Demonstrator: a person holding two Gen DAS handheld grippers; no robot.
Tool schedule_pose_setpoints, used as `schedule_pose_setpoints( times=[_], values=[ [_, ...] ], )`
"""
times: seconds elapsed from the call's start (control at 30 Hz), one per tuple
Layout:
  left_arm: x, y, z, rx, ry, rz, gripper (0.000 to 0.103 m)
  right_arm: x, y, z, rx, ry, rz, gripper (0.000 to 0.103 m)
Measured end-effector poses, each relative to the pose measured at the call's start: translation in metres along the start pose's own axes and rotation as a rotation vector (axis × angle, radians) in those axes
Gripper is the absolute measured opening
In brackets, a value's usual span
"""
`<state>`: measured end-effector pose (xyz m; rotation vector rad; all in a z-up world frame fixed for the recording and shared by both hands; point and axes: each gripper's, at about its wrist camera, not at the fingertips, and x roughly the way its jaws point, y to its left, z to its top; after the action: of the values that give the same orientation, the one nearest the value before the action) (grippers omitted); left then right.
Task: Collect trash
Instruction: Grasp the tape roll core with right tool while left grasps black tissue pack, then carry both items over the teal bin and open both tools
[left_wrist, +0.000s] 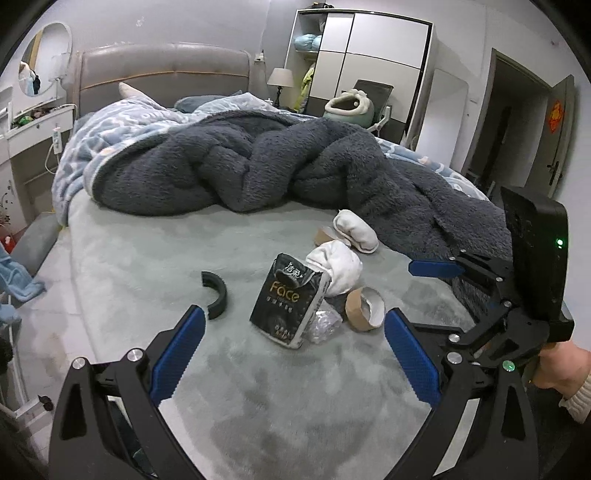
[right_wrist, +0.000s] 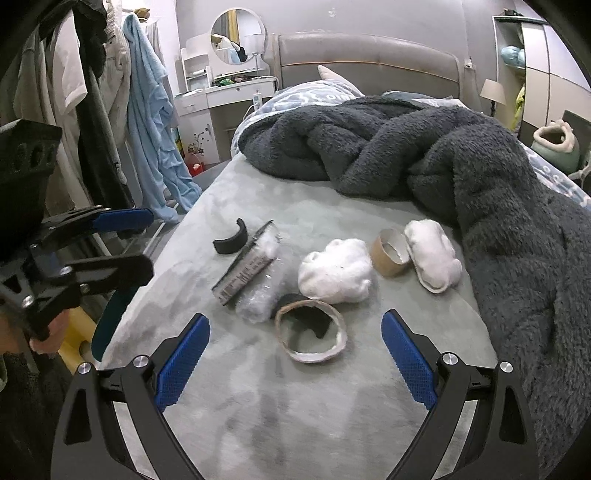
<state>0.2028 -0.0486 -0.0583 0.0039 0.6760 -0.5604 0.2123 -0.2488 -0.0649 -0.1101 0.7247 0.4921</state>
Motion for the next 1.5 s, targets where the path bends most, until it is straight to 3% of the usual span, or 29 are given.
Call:
schedule_pose_setpoints(
  times=[0.23, 0.63, 0.97, 1.1, 1.3, 1.5],
  values=[
    [0.026, 0.007, 0.006, -0.016, 0.027, -0.030, 0.098, 0.014, -0.018, -0.009, 0.036, 0.021, -0.010, 0.095],
    [0.067, 0.010, 0.011, 0.013, 0.082, -0.064, 0.097, 0.045, -0.016, -0.018, 0.010, 0.067, 0.000, 0.095],
    [0.090, 0.014, 0.010, 0.012, 0.122, -0.087, 0.082, 0.047, -0.029, -0.021, 0.062, 0.077, 0.038, 0.055],
    [0.094, 0.012, 0.011, 0.017, 0.127, -0.095, 0.081, 0.042, -0.030, -0.020, 0.076, 0.074, 0.056, 0.051],
    [0.103, 0.012, 0.013, 0.012, 0.144, -0.092, 0.066, 0.034, -0.036, -0.023, 0.100, 0.062, 0.066, 0.051],
    [0.101, 0.008, 0.016, 0.021, 0.132, -0.075, 0.060, 0.028, -0.042, -0.023, 0.123, 0.053, 0.071, 0.050]
  ],
)
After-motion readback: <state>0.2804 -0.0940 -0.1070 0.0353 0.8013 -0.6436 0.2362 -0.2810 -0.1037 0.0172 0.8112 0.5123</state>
